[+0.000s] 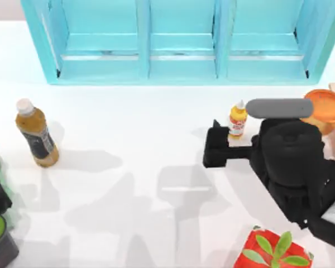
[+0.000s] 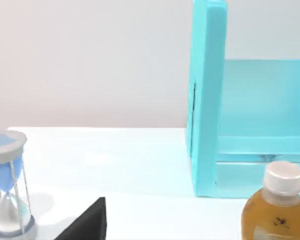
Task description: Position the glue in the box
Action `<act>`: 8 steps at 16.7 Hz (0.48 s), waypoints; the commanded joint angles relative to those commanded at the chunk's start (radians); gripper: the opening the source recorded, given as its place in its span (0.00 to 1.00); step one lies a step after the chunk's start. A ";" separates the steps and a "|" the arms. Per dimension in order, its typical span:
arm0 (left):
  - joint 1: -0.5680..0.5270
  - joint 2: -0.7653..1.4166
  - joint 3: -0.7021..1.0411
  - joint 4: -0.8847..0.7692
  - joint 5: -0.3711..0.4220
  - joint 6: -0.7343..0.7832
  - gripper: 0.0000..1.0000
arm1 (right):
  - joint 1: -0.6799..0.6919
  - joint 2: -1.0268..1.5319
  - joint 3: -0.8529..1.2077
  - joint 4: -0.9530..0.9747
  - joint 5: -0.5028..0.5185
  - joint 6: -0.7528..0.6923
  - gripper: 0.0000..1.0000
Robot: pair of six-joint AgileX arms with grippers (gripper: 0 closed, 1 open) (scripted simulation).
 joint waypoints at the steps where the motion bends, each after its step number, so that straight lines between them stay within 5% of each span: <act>1: 0.000 0.000 0.000 0.000 0.000 0.000 1.00 | 0.017 0.068 0.014 0.029 0.047 0.000 1.00; 8: 0.000 0.000 0.000 0.000 0.000 0.000 1.00 | 0.052 0.318 0.052 0.147 0.259 -0.022 1.00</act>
